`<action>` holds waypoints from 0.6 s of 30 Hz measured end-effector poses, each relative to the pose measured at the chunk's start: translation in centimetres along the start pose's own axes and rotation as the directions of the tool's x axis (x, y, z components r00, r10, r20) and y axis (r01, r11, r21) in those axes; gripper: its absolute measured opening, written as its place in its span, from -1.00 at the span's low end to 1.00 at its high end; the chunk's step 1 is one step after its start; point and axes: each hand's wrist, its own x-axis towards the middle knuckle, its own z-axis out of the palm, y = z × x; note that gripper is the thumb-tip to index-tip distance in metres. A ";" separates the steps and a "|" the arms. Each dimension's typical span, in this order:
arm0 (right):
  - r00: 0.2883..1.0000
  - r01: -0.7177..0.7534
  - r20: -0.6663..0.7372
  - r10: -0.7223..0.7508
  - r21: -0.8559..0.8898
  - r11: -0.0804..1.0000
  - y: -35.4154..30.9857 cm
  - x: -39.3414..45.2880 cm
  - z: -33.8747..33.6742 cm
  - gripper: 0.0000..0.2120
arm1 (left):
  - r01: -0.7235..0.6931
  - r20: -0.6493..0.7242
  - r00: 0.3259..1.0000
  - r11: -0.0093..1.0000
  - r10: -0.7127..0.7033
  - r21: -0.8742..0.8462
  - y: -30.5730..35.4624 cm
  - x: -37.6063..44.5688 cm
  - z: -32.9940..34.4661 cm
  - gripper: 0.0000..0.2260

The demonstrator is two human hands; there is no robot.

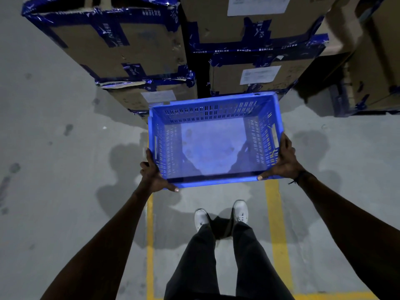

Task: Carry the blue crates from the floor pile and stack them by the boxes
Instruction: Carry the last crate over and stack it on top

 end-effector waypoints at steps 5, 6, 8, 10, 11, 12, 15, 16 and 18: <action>0.999 0.000 0.054 0.003 -0.044 0.999 -0.9 0.3 -1.0 0.79 | 0.030 0.027 0.999 0.996 -0.033 0.087 -1.2 0.7 1.0 0.76; 0.998 -0.001 0.056 0.004 -0.050 0.999 -1.1 0.4 -1.1 0.79 | 0.029 0.035 0.999 0.995 -0.032 0.091 -1.4 0.8 1.2 0.76; 0.998 0.001 0.055 0.002 -0.060 0.998 -1.4 0.3 -1.1 0.80 | 0.025 0.049 0.998 0.995 -0.029 0.092 -1.3 0.6 1.1 0.74; 0.999 -0.012 0.052 0.016 -0.065 0.998 -1.6 0.2 -0.9 0.79 | 0.018 0.070 0.997 0.996 -0.024 0.086 -0.9 0.3 0.7 0.72; 0.998 -0.022 0.050 0.026 -0.068 0.997 -1.5 0.2 -0.7 0.78 | 0.017 0.073 0.997 0.997 -0.023 0.074 -0.8 0.3 0.6 0.71; 0.998 -0.030 0.048 0.034 -0.074 0.997 -1.5 0.1 -0.5 0.78 | 0.019 0.068 0.997 0.998 -0.023 0.062 -0.7 0.4 0.4 0.70; 0.996 -0.074 0.036 0.078 -0.096 0.993 -1.1 0.1 0.3 0.82 | 0.021 0.071 0.997 0.999 -0.025 0.047 -0.4 0.7 -0.3 0.69; 0.995 -0.093 0.032 0.097 -0.102 0.990 -1.1 0.1 0.5 0.83 | 0.024 0.079 0.997 0.999 -0.027 0.041 -0.3 0.8 -0.5 0.69; 0.992 -0.118 0.028 0.122 -0.117 0.986 -1.1 -0.1 1.0 0.84 | 0.036 0.091 0.995 0.999 -0.038 0.020 -0.2 1.0 -0.8 0.68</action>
